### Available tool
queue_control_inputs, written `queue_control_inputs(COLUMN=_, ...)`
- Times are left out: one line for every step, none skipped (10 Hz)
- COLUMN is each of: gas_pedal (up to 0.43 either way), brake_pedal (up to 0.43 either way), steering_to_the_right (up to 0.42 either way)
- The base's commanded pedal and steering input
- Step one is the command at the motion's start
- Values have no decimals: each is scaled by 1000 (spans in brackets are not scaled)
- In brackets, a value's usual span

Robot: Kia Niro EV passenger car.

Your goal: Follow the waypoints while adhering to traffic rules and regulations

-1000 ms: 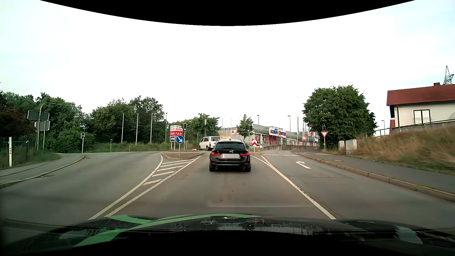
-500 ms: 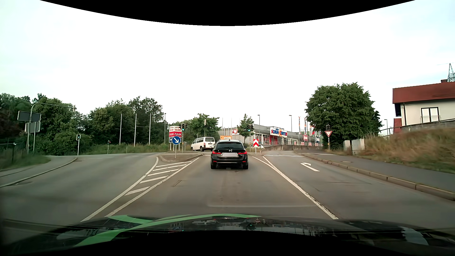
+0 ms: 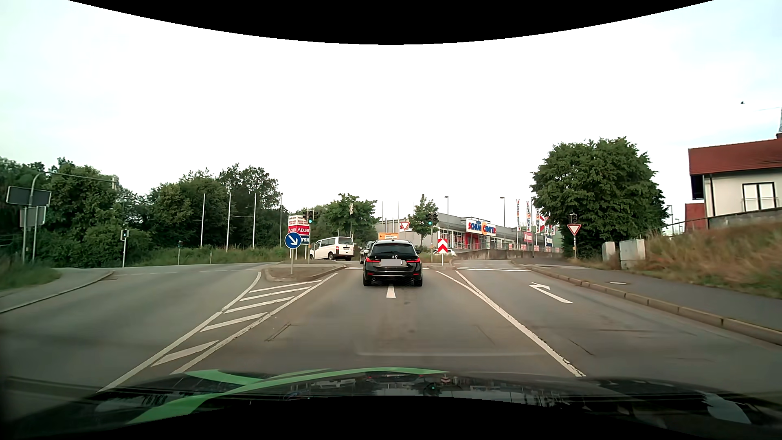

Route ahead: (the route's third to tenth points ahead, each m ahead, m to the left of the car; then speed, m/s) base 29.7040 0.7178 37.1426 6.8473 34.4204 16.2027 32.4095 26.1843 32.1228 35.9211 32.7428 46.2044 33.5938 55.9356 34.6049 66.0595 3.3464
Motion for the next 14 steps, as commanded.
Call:
queue_control_inputs(gas_pedal=370, brake_pedal=0, steering_to_the_right=-7)
queue_control_inputs(gas_pedal=358, brake_pedal=0, steering_to_the_right=-7)
queue_control_inputs(gas_pedal=358, brake_pedal=0, steering_to_the_right=-7)
queue_control_inputs(gas_pedal=358, brake_pedal=0, steering_to_the_right=-7)
queue_control_inputs(gas_pedal=358, brake_pedal=0, steering_to_the_right=-7)
queue_control_inputs(gas_pedal=358, brake_pedal=0, steering_to_the_right=-9)
queue_control_inputs(gas_pedal=358, brake_pedal=0, steering_to_the_right=-11)
queue_control_inputs(gas_pedal=358, brake_pedal=0, steering_to_the_right=-12)
queue_control_inputs(gas_pedal=358, brake_pedal=0, steering_to_the_right=-12)
queue_control_inputs(gas_pedal=358, brake_pedal=0, steering_to_the_right=-12)
queue_control_inputs(gas_pedal=358, brake_pedal=0, steering_to_the_right=-12)
queue_control_inputs(gas_pedal=339, brake_pedal=0, steering_to_the_right=-12)
queue_control_inputs(gas_pedal=287, brake_pedal=0, steering_to_the_right=-13)
queue_control_inputs(gas_pedal=240, brake_pedal=0, steering_to_the_right=-15)
